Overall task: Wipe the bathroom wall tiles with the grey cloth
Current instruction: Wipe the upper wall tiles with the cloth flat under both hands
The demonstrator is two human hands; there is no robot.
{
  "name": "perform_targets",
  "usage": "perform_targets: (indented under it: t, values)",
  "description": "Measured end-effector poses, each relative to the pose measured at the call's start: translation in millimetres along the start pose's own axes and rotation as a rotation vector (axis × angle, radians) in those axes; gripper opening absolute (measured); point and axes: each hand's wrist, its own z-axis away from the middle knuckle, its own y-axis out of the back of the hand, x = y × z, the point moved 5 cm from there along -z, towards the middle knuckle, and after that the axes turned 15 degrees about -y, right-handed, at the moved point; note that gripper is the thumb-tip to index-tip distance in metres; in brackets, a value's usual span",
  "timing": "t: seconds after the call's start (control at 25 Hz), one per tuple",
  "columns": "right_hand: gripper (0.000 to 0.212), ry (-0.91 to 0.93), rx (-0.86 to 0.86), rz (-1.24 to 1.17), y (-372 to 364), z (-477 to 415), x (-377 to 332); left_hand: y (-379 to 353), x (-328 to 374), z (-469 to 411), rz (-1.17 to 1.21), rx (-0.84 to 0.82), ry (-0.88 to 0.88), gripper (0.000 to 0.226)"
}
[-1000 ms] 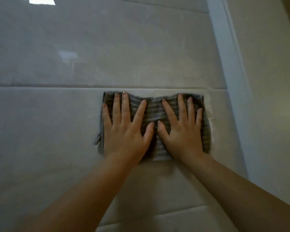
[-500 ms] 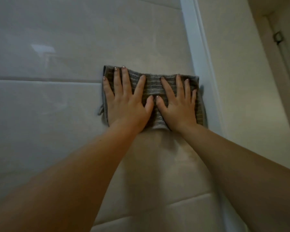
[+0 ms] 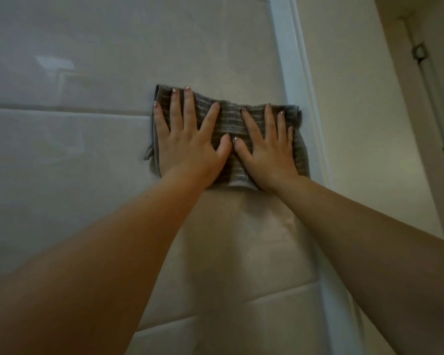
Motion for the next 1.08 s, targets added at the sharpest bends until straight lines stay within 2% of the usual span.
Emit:
perform_targets:
  t: [0.28,0.48,0.64,1.08]
  values:
    - [0.062,0.068,0.123,-0.044,-23.0,97.5,47.1,-12.5,46.9,77.1,0.062,0.004,-0.113,0.071]
    - [0.064,-0.025,0.144,-0.041,-36.1,141.0,48.0,-14.1,46.2,127.0,0.046,-0.006,-0.205,0.069]
    - [0.067,-0.046,0.157,-0.035,-37.8,151.6,-5.7,-2.3,-6.2,137.2,0.041,-0.001,-0.190,0.069]
    - [0.069,0.176,0.133,-0.084,-47.9,204.7,-211.9,44.3,-198.3,231.2,-0.081,-0.034,0.007,0.070]
